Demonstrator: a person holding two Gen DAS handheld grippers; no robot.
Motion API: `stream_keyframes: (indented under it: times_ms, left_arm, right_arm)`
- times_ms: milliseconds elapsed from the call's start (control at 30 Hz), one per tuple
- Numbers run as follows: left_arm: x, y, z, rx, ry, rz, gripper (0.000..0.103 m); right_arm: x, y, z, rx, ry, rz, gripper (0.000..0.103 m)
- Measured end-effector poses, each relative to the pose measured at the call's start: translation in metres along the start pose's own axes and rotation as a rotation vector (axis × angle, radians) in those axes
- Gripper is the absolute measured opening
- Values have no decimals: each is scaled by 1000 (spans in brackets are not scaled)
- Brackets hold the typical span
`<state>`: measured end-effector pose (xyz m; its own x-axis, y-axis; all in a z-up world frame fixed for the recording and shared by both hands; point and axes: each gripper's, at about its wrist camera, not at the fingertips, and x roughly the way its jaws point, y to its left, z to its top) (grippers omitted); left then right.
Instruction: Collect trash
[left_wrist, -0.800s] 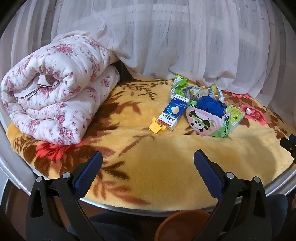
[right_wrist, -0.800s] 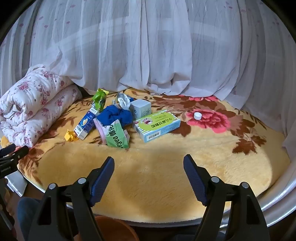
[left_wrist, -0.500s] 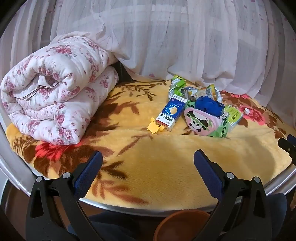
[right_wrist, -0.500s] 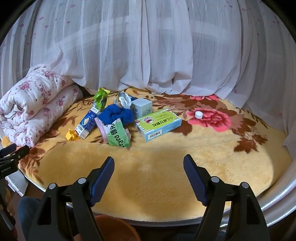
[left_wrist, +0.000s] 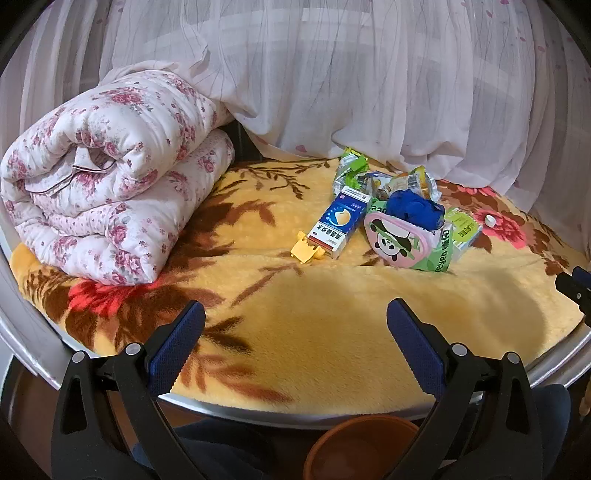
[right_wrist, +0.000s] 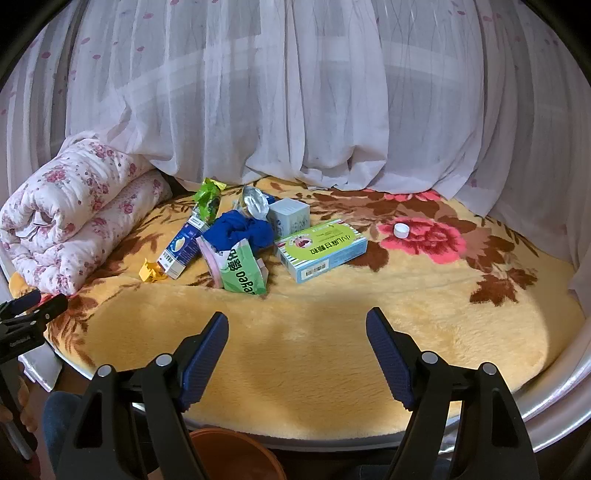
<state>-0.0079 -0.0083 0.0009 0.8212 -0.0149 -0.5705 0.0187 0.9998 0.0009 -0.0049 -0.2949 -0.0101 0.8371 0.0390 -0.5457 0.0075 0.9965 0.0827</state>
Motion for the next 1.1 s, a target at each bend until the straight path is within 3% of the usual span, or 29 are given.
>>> stream_keyframes:
  times_ms: [1100]
  left_arm:
    - [0, -6, -2, 1, 7, -2, 96]
  right_arm:
    - [-7, 2, 3, -13, -11, 32, 76]
